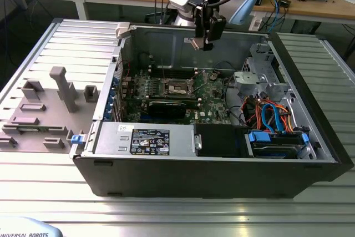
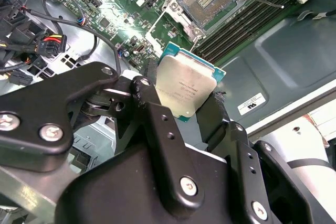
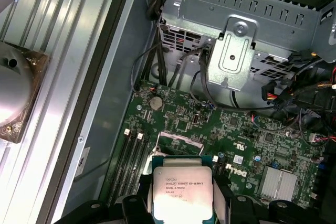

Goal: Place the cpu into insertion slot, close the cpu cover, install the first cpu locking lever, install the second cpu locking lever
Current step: 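Place the cpu into insertion slot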

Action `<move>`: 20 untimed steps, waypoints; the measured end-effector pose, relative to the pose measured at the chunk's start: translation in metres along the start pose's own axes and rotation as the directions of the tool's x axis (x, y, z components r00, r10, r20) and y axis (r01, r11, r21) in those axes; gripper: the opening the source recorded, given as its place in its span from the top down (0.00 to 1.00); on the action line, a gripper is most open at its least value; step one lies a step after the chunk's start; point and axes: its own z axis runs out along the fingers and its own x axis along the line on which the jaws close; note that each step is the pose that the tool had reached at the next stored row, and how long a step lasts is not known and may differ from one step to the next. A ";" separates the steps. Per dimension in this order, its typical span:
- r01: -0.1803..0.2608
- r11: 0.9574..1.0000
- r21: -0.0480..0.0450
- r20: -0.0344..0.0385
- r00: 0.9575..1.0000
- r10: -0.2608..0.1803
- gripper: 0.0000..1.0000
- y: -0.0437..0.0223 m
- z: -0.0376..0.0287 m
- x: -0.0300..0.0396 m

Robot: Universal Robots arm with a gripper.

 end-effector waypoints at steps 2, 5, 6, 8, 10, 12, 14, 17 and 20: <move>0.000 1.000 0.000 0.000 1.000 0.000 0.46 0.0000 0.0000 0.0000; -0.003 1.000 0.000 0.000 1.000 0.003 0.46 0.0000 0.0000 0.0000; -0.008 1.000 0.000 0.001 1.000 0.008 0.46 0.0000 0.0000 0.0000; -0.023 1.000 0.000 0.002 1.000 0.023 0.46 0.0000 0.0000 0.0000; -0.046 0.999 -0.001 0.004 0.999 0.046 0.46 0.0000 0.0000 0.0000; -0.066 0.998 -0.001 0.006 0.998 0.066 0.46 0.0000 0.0001 0.0000; -0.073 0.997 -0.001 0.006 0.997 0.073 0.46 0.0000 0.0000 0.0000; -0.073 0.997 -0.001 0.006 0.997 0.073 0.46 -0.0005 0.0000 0.0001; -0.073 0.997 -0.001 0.006 0.997 0.073 0.46 -0.0005 0.0000 0.0002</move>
